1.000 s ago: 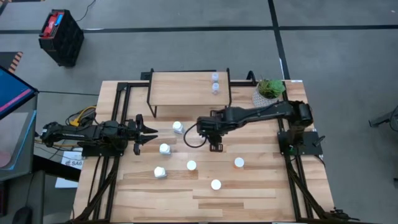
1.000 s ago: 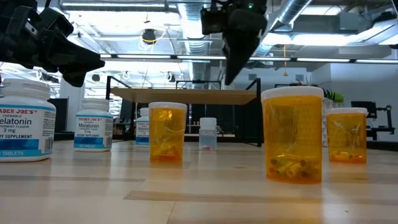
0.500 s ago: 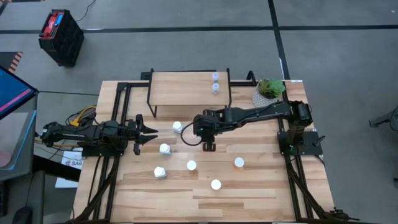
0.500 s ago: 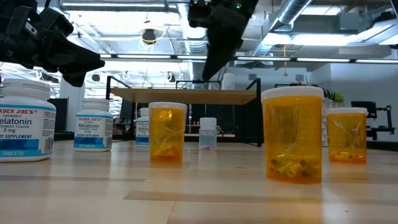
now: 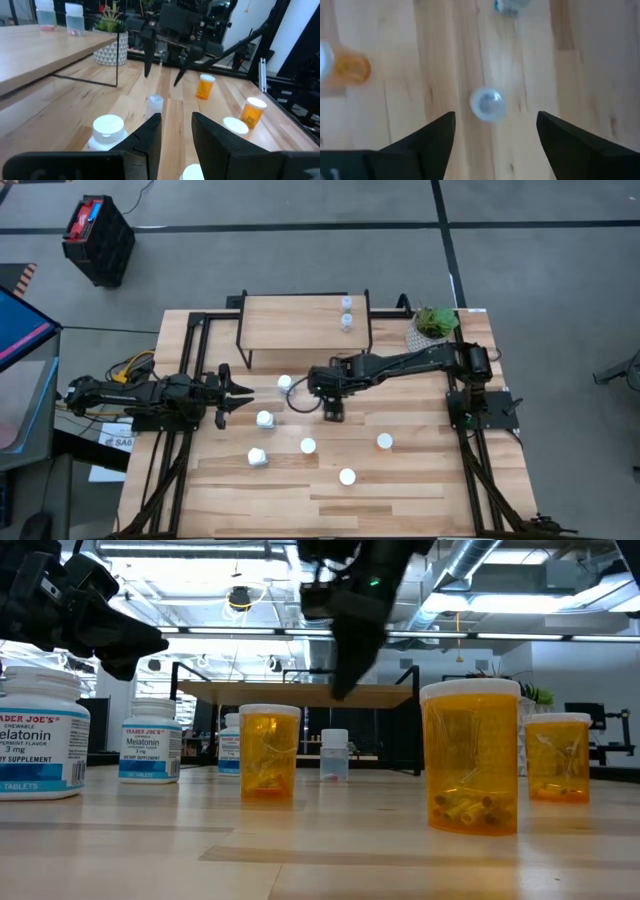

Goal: Pick and place medicine bottles onto shelf by color
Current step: Put the transparent pill bottle aligned with the other transparent pill bottles on the shelf

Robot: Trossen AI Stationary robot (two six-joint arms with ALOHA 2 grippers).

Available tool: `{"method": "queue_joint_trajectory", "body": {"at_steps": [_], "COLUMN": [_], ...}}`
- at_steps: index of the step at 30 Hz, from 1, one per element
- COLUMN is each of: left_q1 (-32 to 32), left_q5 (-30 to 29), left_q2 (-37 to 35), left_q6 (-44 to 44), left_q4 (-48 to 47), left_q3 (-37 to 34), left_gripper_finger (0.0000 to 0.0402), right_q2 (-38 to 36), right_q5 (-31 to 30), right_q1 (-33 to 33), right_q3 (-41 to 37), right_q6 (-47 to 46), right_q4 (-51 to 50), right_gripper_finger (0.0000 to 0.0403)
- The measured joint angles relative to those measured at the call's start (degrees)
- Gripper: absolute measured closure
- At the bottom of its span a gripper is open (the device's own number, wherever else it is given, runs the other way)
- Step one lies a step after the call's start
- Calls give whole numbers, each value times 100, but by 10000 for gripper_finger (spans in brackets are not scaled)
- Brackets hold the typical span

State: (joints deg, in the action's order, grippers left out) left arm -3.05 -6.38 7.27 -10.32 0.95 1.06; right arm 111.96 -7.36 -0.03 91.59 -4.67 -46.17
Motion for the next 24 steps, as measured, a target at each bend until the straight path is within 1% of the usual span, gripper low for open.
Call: {"method": "queue_joint_trajectory", "body": {"at_steps": [4,6,8,18,24], "left_q1": [0,0,0,0,1], "left_q5": [-1,6,-4,-4,-5], "left_q2": [89,122,188,175,174], "left_q6": [4,4,3,3,2], "left_q4": [-2,-3,-1,0,1], "left_q3": [0,0,0,0,0], "left_gripper_finger": [305,305,305,305,305], "right_q2": [19,76,94,86,442], "right_q5": [2,9,13,3,-7], "right_q1": [2,2,2,0,25], "right_q3": [-5,15,3,5,6], "right_q6": [2,2,-1,-18,-136], "right_q4": [-125,41,-34,30,-11], "right_gripper_finger": [98,98,98,98,98]}}
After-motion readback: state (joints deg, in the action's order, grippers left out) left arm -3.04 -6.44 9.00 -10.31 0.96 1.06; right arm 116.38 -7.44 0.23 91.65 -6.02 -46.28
